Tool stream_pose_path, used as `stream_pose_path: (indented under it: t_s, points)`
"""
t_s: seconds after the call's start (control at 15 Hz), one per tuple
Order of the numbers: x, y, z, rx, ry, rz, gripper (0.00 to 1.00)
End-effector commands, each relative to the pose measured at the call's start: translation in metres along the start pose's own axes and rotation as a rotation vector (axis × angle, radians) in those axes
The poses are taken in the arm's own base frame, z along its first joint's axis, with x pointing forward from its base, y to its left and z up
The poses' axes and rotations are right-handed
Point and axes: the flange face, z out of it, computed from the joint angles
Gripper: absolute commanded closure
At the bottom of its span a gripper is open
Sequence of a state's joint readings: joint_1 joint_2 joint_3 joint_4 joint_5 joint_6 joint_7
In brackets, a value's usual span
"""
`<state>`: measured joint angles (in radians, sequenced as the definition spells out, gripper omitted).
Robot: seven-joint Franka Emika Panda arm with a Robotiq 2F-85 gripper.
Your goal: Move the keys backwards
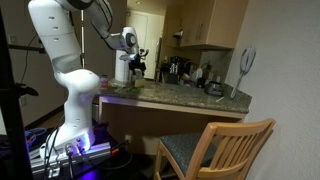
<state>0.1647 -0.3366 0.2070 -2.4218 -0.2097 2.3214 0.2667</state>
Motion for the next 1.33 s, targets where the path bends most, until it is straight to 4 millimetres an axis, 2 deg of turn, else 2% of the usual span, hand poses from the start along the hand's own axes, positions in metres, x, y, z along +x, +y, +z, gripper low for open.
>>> stream_pose_path:
  t_s: [0.0, 0.07, 0.2, 0.27, 0.47, 0.53, 0.6, 0.8, 0.87, 0.93, 1.07, 1.13, 1.27]
  points:
    - [-0.016, -0.007, -0.054, 0.079, -0.066, -0.048, 0.00]
    - [-0.012, -0.008, -0.054, 0.156, -0.106, -0.067, 0.00]
    - [-0.015, -0.012, -0.079, 0.248, -0.191, -0.091, 0.00]
    - [-0.018, -0.013, -0.094, 0.262, -0.232, -0.086, 0.00]
    - [-0.027, -0.010, -0.110, 0.218, -0.319, -0.031, 0.00]
    - [-0.029, -0.008, -0.123, 0.205, -0.310, -0.017, 0.00]
    - [-0.029, -0.012, -0.112, 0.221, -0.285, -0.040, 0.00]
    - [-0.028, -0.011, -0.122, 0.216, -0.292, -0.024, 0.00]
    - [-0.023, -0.011, -0.113, 0.231, -0.340, -0.042, 0.00]
    - [-0.015, -0.009, -0.087, 0.259, -0.435, -0.045, 0.00]
    - [-0.009, -0.008, -0.039, 0.250, -0.516, -0.016, 0.00]
    - [-0.009, -0.006, -0.030, 0.245, -0.560, -0.004, 0.00]
    - [-0.004, -0.006, 0.005, 0.263, -0.623, 0.000, 0.00]
